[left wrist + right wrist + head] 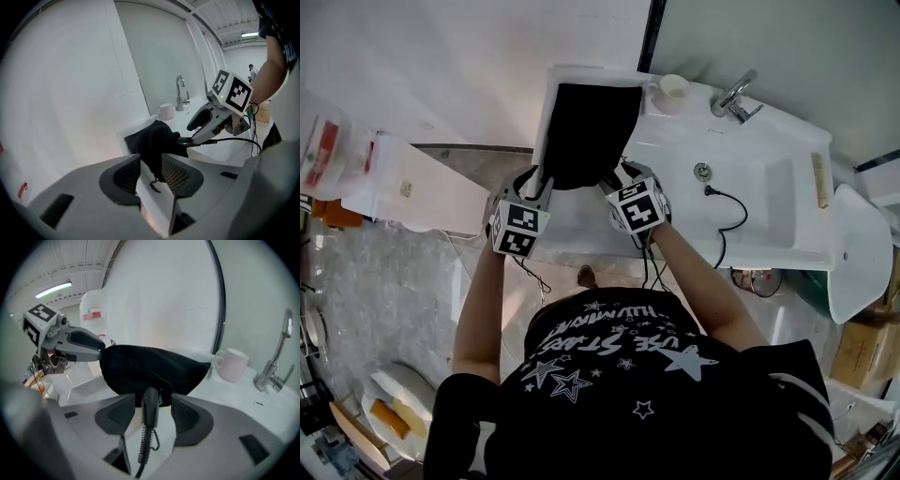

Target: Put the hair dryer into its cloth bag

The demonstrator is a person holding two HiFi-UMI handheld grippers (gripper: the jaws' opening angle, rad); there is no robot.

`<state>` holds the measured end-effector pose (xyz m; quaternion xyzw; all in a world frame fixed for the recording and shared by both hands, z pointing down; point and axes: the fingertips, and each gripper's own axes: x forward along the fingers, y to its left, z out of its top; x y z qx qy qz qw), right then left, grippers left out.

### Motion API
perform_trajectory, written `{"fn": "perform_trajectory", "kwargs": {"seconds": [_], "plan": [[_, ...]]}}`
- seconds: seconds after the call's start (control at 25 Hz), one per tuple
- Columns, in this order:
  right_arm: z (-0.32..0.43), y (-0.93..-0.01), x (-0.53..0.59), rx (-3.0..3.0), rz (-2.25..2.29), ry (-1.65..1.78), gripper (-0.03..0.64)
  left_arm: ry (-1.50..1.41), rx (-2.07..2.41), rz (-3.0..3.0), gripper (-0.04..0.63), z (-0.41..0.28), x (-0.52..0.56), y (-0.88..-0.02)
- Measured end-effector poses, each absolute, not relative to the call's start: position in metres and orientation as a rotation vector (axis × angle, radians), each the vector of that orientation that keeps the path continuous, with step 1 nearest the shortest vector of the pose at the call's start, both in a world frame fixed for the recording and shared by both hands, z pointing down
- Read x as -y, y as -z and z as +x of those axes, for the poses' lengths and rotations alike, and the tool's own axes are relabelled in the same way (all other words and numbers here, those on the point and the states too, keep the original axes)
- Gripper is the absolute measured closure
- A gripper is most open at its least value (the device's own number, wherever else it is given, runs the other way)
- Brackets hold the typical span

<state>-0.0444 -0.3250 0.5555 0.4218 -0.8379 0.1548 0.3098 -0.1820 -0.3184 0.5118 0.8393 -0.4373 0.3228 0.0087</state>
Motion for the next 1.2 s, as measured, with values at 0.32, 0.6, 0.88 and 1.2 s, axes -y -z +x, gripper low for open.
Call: {"fn": "perform_trajectory", "kwargs": {"seconds": [0.32,0.6,0.88,1.2], "plan": [[0.006,-0.538,0.301,2.267,1.197,-0.412,0.407,-0.940,1.502,2.583,0.426,-0.168,0.298,-0.495],[0.032,-0.502,0.279,2.368,1.227,-0.390,0.513,-0.866,1.629,2.530,0.428,-0.149,0.263,-0.471],[0.053,-0.482,0.246,2.462,1.205,-0.421,0.609,-0.733,1.767,2.400,0.474,-0.135,0.212,-0.463],[0.062,-0.478,0.215,2.543,1.094,-0.390,0.611,-0.622,1.883,2.226,0.584,-0.124,0.152,-0.475]]}}
